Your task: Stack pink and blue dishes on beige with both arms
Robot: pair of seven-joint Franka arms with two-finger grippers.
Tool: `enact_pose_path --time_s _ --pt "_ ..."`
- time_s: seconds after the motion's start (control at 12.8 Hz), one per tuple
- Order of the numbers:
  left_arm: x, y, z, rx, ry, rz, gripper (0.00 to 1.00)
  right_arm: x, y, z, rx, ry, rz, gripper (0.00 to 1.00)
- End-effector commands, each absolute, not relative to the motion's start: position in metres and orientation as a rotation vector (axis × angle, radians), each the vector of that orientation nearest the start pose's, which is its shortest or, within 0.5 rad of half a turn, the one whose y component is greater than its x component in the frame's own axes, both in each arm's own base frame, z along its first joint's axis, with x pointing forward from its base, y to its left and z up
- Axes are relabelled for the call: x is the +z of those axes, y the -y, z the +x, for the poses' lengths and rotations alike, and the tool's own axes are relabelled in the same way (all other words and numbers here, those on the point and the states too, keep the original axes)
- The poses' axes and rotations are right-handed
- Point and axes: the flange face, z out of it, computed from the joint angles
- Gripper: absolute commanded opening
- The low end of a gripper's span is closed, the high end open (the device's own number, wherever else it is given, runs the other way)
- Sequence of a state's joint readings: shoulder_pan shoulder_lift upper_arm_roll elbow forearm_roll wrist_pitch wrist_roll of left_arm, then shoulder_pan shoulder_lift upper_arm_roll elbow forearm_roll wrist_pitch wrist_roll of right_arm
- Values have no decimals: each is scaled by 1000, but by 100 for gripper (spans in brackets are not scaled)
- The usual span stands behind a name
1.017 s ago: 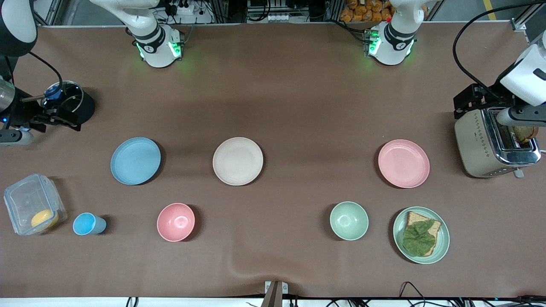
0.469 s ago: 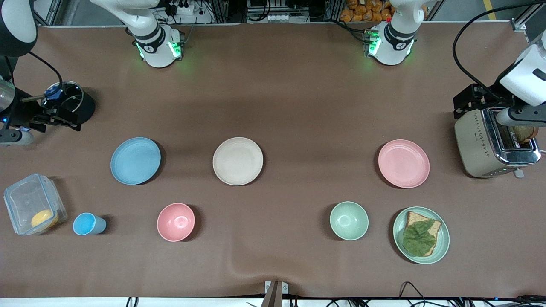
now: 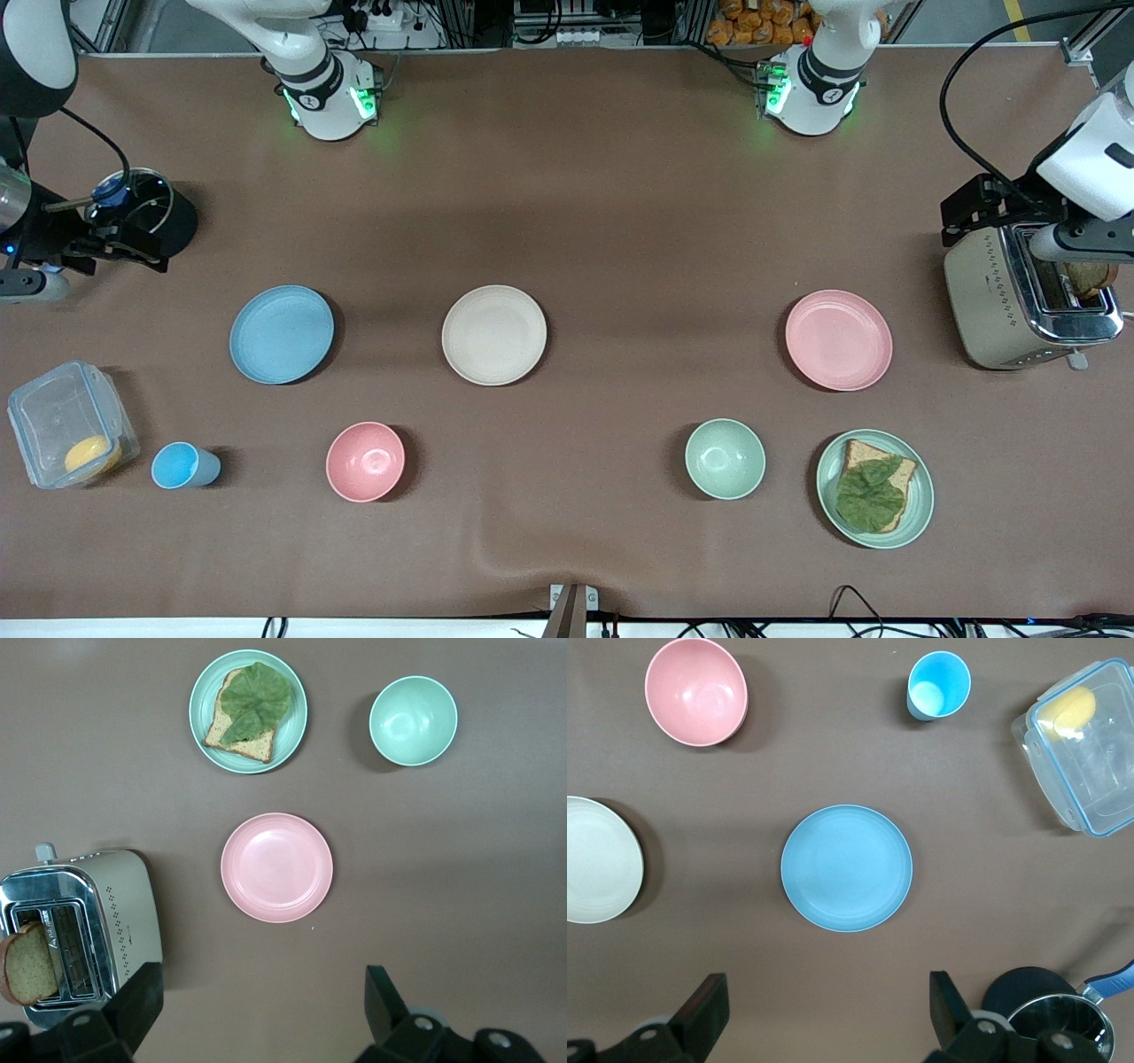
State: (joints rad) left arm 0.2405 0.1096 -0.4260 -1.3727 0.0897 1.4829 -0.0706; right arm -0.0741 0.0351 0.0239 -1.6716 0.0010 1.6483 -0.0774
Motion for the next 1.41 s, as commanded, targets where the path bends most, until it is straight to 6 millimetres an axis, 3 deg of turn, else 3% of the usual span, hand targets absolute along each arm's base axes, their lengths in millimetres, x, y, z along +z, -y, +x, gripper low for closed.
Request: enact_pose_path --time_s 0.0,1.33 --pt "655 81 565 -12 -160 -3105 100 567 27 560 91 24 -3152 100" --pt "654 80 563 24 -157 -3104 100 566 28 560 93 22 -3152 100"
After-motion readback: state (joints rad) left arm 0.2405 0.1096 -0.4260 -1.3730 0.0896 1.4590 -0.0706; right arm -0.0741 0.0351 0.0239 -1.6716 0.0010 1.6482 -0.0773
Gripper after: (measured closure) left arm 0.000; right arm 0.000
